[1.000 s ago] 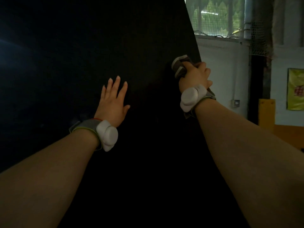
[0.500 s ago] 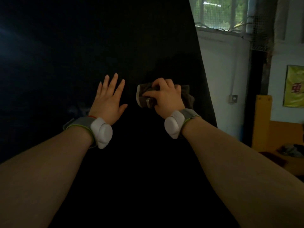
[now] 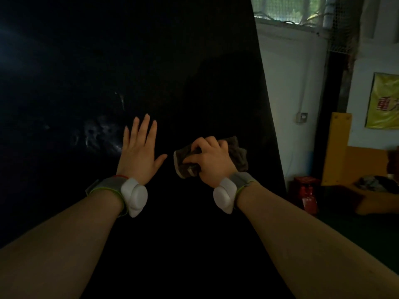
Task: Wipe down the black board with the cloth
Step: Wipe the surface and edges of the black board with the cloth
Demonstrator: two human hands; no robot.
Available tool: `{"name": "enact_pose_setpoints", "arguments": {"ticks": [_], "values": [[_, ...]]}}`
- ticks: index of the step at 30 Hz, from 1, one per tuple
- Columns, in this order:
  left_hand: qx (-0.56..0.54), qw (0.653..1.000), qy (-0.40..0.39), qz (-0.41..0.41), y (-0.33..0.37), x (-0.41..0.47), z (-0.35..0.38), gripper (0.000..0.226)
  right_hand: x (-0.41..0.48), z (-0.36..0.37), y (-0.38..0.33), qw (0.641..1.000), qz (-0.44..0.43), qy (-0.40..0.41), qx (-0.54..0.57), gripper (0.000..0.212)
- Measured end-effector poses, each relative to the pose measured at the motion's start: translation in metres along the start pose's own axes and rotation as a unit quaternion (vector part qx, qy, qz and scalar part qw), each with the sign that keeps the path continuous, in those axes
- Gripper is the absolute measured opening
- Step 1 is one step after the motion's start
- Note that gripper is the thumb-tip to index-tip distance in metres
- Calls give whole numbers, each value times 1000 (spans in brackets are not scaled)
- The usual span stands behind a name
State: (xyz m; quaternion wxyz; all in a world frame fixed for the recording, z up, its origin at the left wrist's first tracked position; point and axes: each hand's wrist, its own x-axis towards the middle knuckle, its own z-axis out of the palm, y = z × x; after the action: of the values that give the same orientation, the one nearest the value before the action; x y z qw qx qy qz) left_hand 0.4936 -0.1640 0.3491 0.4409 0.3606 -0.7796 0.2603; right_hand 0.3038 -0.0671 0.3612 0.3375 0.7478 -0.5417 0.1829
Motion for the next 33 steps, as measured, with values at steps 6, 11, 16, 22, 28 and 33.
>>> {"name": "enact_pose_setpoints", "arguments": {"ticks": [6,11,16,22,28,33], "values": [[8,999,-28,-17,3,-12,9,89,-24,4,-3,996,-19,-83,12,32],[2,999,-34,-26,1,-11,11,91,4,-42,0,997,56,46,22,38],[6,999,-31,-15,0,-11,10,89,36,-61,10,990,123,69,-8,40],[5,1000,-22,-4,0,-11,10,88,10,-19,2,997,80,11,16,35],[25,999,-21,31,-3,-25,14,85,-23,17,-7,995,75,-54,26,29],[17,998,-26,46,-3,-50,26,87,-42,36,-17,994,80,-63,31,30]]}}
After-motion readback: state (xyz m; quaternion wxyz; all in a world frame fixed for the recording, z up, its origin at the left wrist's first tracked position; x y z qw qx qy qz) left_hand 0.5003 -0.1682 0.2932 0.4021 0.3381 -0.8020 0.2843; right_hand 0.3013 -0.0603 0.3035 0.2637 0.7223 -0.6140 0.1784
